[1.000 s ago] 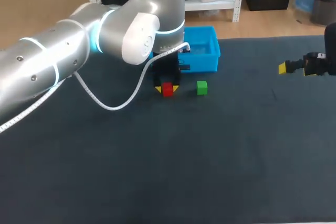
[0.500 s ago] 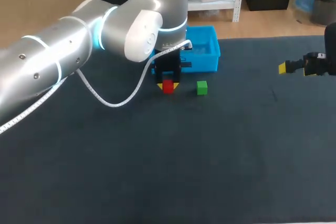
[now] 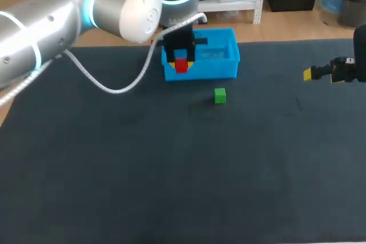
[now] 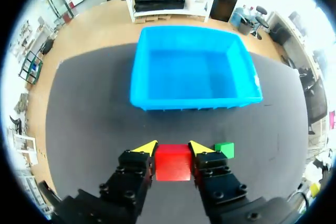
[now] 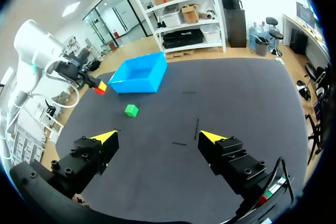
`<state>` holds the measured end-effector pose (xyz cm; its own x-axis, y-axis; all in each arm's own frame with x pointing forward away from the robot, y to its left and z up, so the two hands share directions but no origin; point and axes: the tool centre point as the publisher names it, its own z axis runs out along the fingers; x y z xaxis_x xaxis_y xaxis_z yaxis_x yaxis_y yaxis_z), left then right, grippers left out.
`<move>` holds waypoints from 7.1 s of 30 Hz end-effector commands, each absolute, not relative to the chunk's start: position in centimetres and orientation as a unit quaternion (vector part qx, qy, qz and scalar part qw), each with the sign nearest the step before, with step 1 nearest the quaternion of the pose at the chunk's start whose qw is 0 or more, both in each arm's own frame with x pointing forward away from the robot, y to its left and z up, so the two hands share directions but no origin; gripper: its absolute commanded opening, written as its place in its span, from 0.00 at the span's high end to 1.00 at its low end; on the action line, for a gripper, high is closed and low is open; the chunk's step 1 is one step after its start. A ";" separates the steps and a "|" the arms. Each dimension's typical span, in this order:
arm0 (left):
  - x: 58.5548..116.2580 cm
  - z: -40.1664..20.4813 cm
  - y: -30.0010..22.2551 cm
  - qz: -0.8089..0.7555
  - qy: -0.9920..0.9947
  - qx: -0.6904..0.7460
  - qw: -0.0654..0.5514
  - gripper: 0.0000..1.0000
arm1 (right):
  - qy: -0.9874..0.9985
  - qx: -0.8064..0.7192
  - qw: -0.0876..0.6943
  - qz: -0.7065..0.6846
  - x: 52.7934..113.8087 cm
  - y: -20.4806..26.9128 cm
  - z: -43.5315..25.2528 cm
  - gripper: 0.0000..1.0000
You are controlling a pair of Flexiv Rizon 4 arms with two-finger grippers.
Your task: Use the left arm to pick the red cube and place it into the blue plastic box first, then use the right arm to grasp the green cube and put it into the same blue plastic box after the first action is fully finished.
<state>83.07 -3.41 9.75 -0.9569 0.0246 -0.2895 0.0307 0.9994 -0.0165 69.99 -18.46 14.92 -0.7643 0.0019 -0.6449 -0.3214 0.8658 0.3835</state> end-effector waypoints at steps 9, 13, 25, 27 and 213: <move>79.4 13.3 -2.3 -0.063 0.962 0.106 0.245 1.00 | 0.907 -0.089 0.331 0.244 70.0 -18.5 14.9 0.00; 78.9 13.3 -1.7 -0.095 0.950 0.140 0.263 1.00 | 0.907 -0.089 0.331 0.244 70.0 -18.5 14.9 0.00; 77.6 15.0 -0.1 -0.131 0.911 0.214 0.327 1.00 | 0.907 -0.089 0.331 0.244 70.0 -18.5 14.9 0.00; 77.6 15.1 0.0 -0.139 0.908 0.216 0.331 1.00 | 0.907 -0.089 0.331 0.244 70.0 -18.5 14.9 0.00; 74.4 12.8 7.1 -0.184 0.910 0.224 0.296 0.00 | 0.930 -0.168 0.326 0.010 70.9 -11.9 16.9 0.00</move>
<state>74.33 6.94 12.79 -0.7269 0.2979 -0.6188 0.5115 0.8361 -0.1983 70.96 -14.04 16.81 -0.7215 -0.2763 -0.6349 -0.4836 0.8573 0.1764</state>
